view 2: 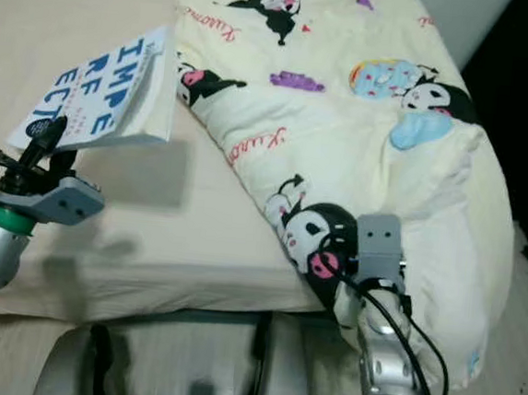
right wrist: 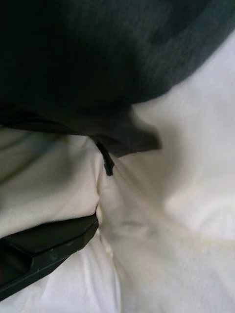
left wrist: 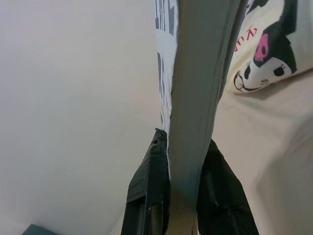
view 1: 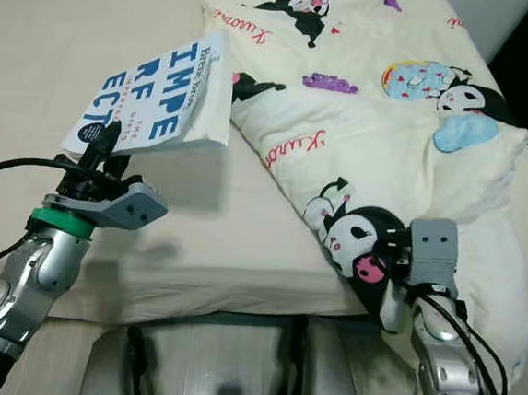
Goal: Clean up the room
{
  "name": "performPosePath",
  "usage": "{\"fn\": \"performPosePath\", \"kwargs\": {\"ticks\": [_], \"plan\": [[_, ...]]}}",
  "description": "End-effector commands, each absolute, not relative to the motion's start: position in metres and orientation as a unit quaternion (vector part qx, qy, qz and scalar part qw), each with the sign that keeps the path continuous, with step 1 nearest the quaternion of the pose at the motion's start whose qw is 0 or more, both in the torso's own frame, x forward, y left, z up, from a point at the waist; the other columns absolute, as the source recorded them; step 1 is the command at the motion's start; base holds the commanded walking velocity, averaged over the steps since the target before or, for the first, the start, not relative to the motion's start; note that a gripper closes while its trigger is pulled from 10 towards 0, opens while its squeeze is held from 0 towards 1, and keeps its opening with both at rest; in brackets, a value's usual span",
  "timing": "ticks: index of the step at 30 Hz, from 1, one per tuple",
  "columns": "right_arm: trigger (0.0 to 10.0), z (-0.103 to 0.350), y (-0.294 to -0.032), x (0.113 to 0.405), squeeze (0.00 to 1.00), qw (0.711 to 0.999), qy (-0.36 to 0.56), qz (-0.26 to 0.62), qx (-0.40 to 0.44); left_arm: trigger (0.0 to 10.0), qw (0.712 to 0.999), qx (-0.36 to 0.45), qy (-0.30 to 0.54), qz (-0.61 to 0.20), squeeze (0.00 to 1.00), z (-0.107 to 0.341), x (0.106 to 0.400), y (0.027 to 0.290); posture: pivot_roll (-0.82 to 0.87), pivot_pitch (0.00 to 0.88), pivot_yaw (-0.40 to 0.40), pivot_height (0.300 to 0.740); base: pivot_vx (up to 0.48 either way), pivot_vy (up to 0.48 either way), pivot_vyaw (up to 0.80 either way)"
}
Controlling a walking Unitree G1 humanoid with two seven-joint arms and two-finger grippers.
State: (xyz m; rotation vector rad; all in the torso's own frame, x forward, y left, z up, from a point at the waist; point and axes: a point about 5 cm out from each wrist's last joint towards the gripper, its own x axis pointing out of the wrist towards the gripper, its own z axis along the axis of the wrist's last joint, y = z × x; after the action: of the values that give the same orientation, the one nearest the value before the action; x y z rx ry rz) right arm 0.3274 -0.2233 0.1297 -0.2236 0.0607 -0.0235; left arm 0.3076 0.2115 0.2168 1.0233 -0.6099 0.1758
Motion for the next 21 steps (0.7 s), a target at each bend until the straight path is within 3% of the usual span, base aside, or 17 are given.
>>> {"fn": "performPosePath", "kwargs": {"ticks": [1,6,11,12,13,14,15,21], "plan": [[10.0,0.108,-0.199,0.321,0.0,0.99,0.079,0.091,-0.072,10.0,0.823,0.474,-0.302,0.086,0.0,0.226,0.305,0.211,-0.03,0.16,0.081,0.515,0.0,0.0,0.0],[10.0,0.124,-0.174,0.312,0.0,0.975,0.04,0.22,-0.02,10.0,0.824,0.473,-0.301,0.083,0.0,0.226,0.305,0.211,-0.03,0.158,0.08,0.515,0.0,0.0,0.0],[10.0,0.126,-0.139,0.263,0.0,0.886,0.078,0.457,-0.009,10.0,0.824,0.471,-0.304,0.079,0.0,0.231,0.31,0.208,-0.04,0.147,0.079,0.515,0.0,0.0,0.0],[10.0,0.126,-0.139,0.263,0.0,0.886,0.078,0.457,-0.009,10.0,0.824,0.471,-0.304,0.079,0.0,0.231,0.31,0.208,-0.04,0.147,0.079,0.515,0.0,0.0,0.0],[10.0,0.124,-0.139,0.24,0.0,0.851,0.102,0.515,-0.021,10.0,0.822,0.472,-0.308,0.079,0.0,0.234,0.311,0.208,-0.04,0.147,0.079,0.515,0.0,0.0,0.0],[10.0,0.124,-0.139,0.24,0.0,0.851,0.102,0.515,-0.021,10.0,0.822,0.472,-0.308,0.079,0.0,0.234,0.311,0.208,-0.04,0.147,0.079,0.515,0.0,0.0,0.0],[10.0,0.129,-0.142,0.223,0.0,0.826,0.116,0.552,-0.014,10.0,0.819,0.474,-0.312,0.083,0.0,0.237,0.312,0.21,-0.04,0.141,0.077,0.515,0.0,0.0,0.0],[10.0,0.164,-0.158,0.194,0.0,0.778,0.106,0.619,0.019,10.0,0.804,0.473,-0.341,0.114,0.0,0.252,0.308,0.216,-0.04,0.139,0.074,0.515,0.0,0.0,0.0]]}}
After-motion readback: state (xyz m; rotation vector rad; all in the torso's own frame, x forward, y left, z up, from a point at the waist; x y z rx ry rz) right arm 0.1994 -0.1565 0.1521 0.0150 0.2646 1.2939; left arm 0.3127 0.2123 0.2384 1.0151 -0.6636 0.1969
